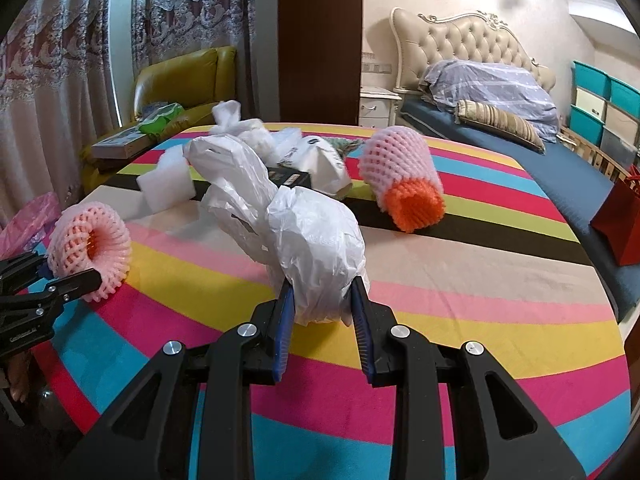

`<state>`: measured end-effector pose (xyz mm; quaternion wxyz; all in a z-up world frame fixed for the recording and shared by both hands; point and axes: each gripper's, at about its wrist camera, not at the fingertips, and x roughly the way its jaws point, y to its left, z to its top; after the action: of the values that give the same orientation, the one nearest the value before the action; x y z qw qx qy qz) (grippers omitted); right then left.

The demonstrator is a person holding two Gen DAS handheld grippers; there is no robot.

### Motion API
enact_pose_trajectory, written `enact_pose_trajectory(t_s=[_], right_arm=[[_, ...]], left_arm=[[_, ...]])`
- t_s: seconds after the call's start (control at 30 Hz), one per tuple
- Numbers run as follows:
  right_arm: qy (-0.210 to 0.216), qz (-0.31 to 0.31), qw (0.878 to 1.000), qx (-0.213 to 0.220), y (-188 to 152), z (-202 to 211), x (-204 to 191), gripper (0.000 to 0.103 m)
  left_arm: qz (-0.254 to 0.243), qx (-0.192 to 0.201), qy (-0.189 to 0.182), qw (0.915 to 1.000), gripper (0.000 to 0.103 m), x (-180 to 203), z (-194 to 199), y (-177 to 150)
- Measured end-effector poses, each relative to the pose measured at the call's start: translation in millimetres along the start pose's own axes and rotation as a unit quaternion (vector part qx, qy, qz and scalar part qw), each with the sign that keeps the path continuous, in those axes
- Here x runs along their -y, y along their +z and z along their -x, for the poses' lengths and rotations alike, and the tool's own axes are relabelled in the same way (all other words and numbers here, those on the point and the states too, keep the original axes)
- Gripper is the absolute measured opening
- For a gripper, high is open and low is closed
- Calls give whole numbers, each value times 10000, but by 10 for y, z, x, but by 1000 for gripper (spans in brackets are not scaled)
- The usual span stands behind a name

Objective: Collect trash
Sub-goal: 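Carry the foam net and plastic bag with both tools over the pink bin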

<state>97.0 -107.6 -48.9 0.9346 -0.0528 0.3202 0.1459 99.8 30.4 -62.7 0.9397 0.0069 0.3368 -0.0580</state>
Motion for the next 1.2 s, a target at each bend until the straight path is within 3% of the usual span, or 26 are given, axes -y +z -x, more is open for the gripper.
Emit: enact_pose_trajectory(t_s=[0.4, 0.87, 1.2], right_arm=[[284, 383, 9988, 63, -57, 97, -391, 28], [573, 1091, 9923, 142, -100, 190, -892, 28], [923, 1634, 9821, 141, 44, 144, -1345, 28]], left_arm=[[-202, 343, 408, 9984, 42, -97, 334, -183], [247, 355, 896, 9950, 43, -596, 679, -469], [554, 517, 1202, 9899, 44, -949, 956, -519]])
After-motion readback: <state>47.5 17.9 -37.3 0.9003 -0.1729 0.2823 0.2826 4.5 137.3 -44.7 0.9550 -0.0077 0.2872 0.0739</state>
